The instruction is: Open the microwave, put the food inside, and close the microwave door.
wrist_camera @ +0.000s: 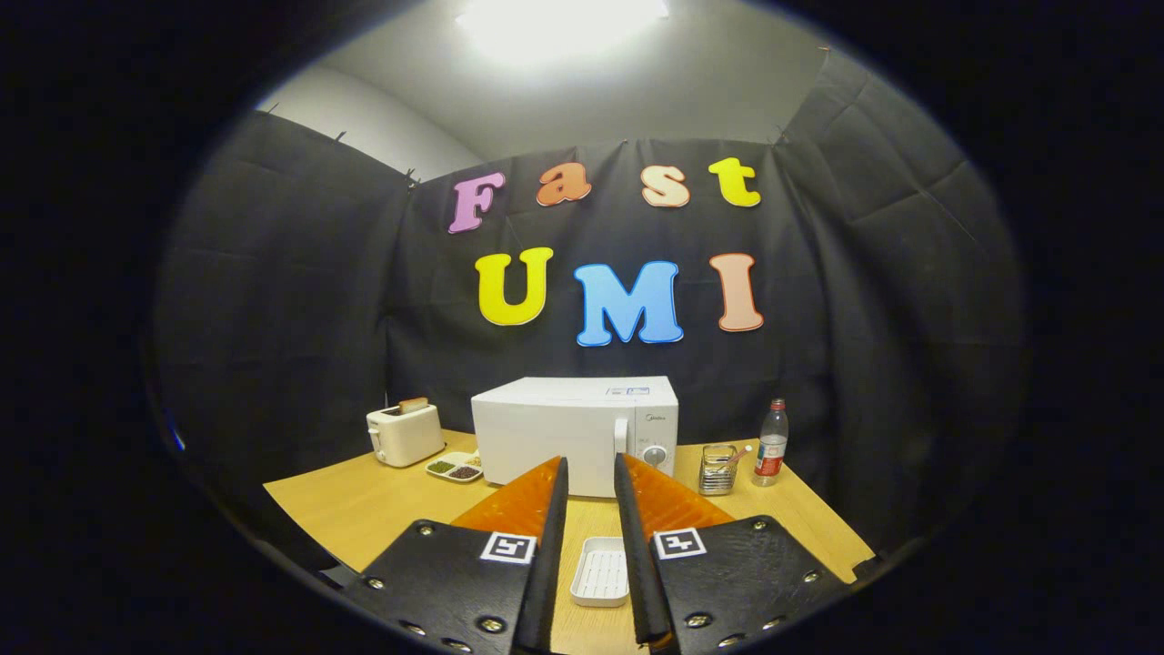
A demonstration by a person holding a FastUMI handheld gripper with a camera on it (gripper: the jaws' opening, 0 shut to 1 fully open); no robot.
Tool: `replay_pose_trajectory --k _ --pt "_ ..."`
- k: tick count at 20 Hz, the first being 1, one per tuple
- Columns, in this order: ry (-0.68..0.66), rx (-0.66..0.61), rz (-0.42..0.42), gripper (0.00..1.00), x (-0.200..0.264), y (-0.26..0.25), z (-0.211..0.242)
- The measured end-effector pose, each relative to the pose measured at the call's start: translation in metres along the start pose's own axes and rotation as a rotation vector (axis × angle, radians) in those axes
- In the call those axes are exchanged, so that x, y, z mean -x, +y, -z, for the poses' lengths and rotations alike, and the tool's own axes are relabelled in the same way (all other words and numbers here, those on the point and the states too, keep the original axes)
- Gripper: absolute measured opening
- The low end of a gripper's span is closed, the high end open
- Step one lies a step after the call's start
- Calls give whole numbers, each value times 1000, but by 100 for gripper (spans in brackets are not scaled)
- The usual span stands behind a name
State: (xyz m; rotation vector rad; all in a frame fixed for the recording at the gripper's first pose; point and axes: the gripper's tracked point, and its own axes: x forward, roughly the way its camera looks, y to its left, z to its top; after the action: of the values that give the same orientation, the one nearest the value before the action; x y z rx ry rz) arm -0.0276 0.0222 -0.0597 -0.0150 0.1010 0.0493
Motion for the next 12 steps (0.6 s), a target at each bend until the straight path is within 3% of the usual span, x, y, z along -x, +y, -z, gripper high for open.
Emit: replay_pose_trajectory --k 2,3,4,7,12 --pt "-20 63 8 58 2 -1 -5" --pt "-29 85 24 80 1 -5 -10" --pt "-40 91 38 87 1 -7 -14" --pt "-56 66 59 96 3 -5 -18" --pt "-69 53 57 95 9 -4 -22"
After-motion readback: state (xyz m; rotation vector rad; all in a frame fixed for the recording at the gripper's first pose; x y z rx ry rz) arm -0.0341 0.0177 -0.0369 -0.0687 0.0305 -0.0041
